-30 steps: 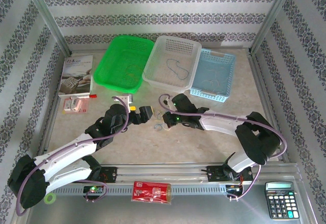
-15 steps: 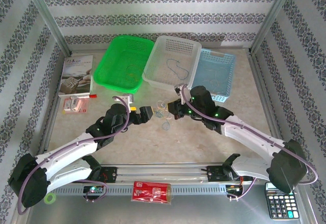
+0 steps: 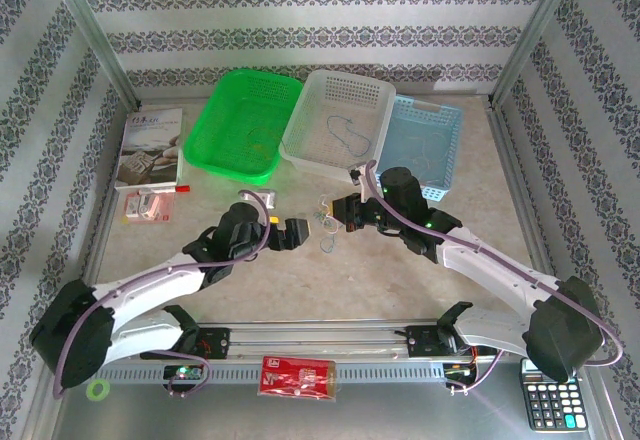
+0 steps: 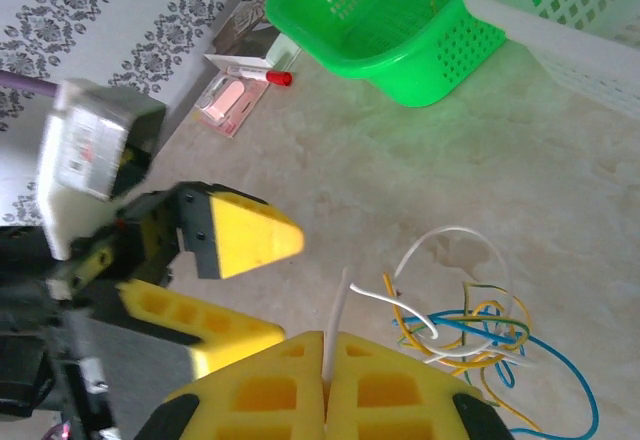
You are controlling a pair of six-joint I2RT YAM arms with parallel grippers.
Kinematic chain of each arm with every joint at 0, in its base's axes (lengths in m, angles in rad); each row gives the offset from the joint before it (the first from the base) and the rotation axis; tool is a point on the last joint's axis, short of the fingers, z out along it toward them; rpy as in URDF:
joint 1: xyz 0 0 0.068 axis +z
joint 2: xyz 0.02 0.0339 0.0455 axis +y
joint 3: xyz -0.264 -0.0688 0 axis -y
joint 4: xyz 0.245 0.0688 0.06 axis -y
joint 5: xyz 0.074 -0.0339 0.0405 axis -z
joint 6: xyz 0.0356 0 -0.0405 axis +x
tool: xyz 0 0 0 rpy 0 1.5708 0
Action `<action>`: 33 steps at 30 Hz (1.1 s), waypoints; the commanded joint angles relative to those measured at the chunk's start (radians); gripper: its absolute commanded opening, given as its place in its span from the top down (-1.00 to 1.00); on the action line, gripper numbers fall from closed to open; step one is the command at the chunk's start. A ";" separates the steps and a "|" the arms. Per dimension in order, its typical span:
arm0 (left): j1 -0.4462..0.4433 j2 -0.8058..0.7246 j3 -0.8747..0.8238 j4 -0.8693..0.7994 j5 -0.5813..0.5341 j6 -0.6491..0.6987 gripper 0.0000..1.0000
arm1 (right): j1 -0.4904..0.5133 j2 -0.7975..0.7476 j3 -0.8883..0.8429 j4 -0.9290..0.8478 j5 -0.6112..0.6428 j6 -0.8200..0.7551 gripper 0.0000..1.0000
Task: Untangle the cables
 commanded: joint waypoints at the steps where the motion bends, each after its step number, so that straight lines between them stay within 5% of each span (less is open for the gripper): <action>1: 0.009 0.040 -0.010 0.099 0.073 0.054 -0.96 | -0.006 -0.011 -0.009 0.049 -0.036 0.024 1.00; 25: 0.009 0.251 0.031 0.400 0.138 0.124 -0.86 | 0.021 -0.032 -0.005 0.098 -0.100 0.110 1.00; 27: 0.009 0.256 0.024 0.440 0.147 0.128 -0.71 | 0.021 -0.031 -0.009 0.098 -0.095 0.110 1.00; 33: 0.009 0.286 0.021 0.492 0.191 0.126 0.22 | 0.002 -0.032 -0.012 0.098 -0.095 0.106 1.00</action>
